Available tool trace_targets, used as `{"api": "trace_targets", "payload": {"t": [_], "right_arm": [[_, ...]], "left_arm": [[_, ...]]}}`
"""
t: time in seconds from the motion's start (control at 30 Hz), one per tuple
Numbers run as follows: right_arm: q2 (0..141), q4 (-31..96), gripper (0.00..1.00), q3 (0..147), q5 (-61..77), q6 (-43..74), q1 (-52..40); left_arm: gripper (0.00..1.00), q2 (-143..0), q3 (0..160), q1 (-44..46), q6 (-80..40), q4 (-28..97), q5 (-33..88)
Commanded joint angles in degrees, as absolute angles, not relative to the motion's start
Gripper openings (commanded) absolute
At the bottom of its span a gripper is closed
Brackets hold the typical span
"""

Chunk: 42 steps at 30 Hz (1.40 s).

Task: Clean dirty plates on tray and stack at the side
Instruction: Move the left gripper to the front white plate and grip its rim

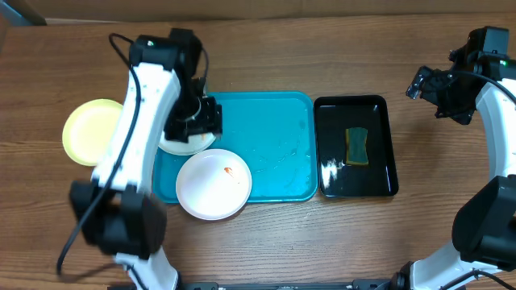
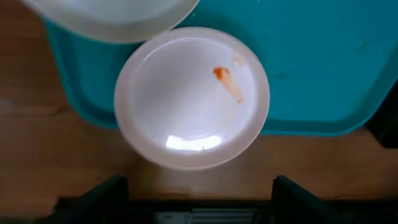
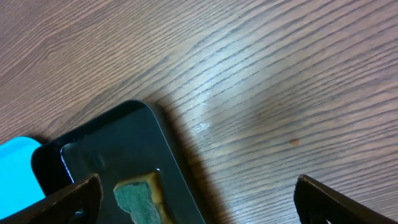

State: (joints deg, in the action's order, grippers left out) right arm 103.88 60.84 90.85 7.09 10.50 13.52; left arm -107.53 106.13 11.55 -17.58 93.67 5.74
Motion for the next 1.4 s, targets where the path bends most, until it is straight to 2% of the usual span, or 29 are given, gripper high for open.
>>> {"api": "trace_targets", "payload": {"t": [0.0, 0.1, 0.23, 0.3, 0.47, 0.67, 0.9, 1.0, 1.23, 1.37], "right_arm": [[102.9, 60.6, 1.0, 91.1, 7.1, 10.7, 13.9], [102.9, 60.6, 1.0, 91.1, 7.1, 10.7, 13.9], [102.9, 60.6, 1.0, 91.1, 7.1, 10.7, 13.9], [102.9, 60.6, 1.0, 91.1, 7.1, 10.7, 13.9], [102.9, 60.6, 1.0, 91.1, 7.1, 10.7, 13.9], [102.9, 60.6, 1.0, 91.1, 7.1, 10.7, 13.9], [102.9, 60.6, 1.0, 91.1, 7.1, 10.7, 13.9], [102.9, 60.6, 1.0, 91.1, 7.1, 10.7, 13.9], [102.9, 60.6, 1.0, 91.1, 7.1, 10.7, 13.9], [102.9, 60.6, 1.0, 91.1, 7.1, 10.7, 13.9]], "left_arm": [[0.77, -99.1, 104.3, 15.9, -30.9, 96.8, -7.0], [0.74, -93.1, 99.3, 17.8, -35.4, 96.8, -8.4], [0.57, -86.0, 89.3, 17.9, -41.2, 94.4, -9.6], [0.53, -82.7, 82.9, 17.6, -43.5, 91.7, -9.2], [0.53, -77.0, 67.6, 15.8, -47.1, 83.8, -5.6], [0.5, -77.2, 54.2, 9.9, -47.7, 71.8, -1.1], [0.44, -77.5, 50.5, 2.5, -46.0, 65.3, 1.2], [0.39, -77.5, 48.4, 2.6, -43.5, 62.7, 3.8], [0.38, -77.5, 41.8, 3.6, -43.3, 54.7, 5.3], [0.3, -77.5, 40.1, 3.7, -43.3, 51.7, 8.6]]}}
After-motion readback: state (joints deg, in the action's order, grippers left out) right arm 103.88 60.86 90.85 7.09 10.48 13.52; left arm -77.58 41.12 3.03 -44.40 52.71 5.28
